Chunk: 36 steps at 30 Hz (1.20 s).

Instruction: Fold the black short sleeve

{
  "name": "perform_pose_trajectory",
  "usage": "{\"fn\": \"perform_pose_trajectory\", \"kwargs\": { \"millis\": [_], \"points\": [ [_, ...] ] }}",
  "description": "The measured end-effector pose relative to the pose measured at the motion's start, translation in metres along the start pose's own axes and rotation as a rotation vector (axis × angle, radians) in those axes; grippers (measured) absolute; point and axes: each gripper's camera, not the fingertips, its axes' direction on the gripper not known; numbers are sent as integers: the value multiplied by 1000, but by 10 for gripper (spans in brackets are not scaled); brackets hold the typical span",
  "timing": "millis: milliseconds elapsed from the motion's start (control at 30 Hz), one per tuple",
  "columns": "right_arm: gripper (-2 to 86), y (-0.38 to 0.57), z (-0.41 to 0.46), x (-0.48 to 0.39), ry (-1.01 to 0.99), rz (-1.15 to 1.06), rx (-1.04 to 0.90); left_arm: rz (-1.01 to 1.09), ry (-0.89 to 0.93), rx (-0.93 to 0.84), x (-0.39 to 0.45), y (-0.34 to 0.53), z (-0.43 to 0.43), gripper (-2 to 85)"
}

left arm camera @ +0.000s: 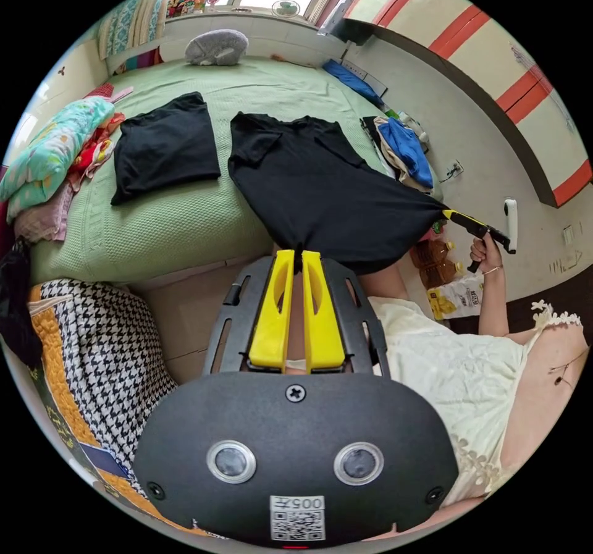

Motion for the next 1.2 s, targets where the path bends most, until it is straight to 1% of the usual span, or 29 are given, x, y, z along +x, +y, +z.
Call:
{"fn": "perform_pose_trajectory", "kwargs": {
  "millis": [200, 367, 500, 633, 800, 867, 900, 967, 1033, 1100, 1200],
  "points": [
    [-11, -8, 1, 10, -23, 58, -13, -35, 13, 3, -16, -17, 9, 38],
    [-11, -32, 12, 10, 33, 53, -28, -51, 2, 9, -29, -44, 23, 40],
    [-11, -59, 19, 17, 15, 70, -23, -74, 31, 25, -42, -69, 33, 40],
    [-11, -116, 27, 26, -7, 58, 21, -82, 45, 68, -57, -118, 40, 40],
    [-11, -224, 49, 28, 50, -13, 79, -60, -21, 119, -77, -212, 51, 39],
    [-10, -291, 77, 30, 95, -12, 73, -91, -24, 128, -94, -270, 68, 41],
    [-9, -308, 86, 32, 109, -5, 73, -104, -26, 134, -98, -284, 74, 42],
    [0, -365, 127, 39, 127, 36, 48, -154, -65, 133, -114, -337, 103, 53],
    [17, -393, 159, 46, 123, 70, -18, -197, -79, 129, -123, -363, 125, 68],
    [21, -403, 180, 51, 118, 101, -60, -244, -53, 114, -128, -376, 146, 73],
    [30, -388, 192, 52, 75, 60, -60, -202, -33, 108, -118, -375, 172, 90]
  ]
}}
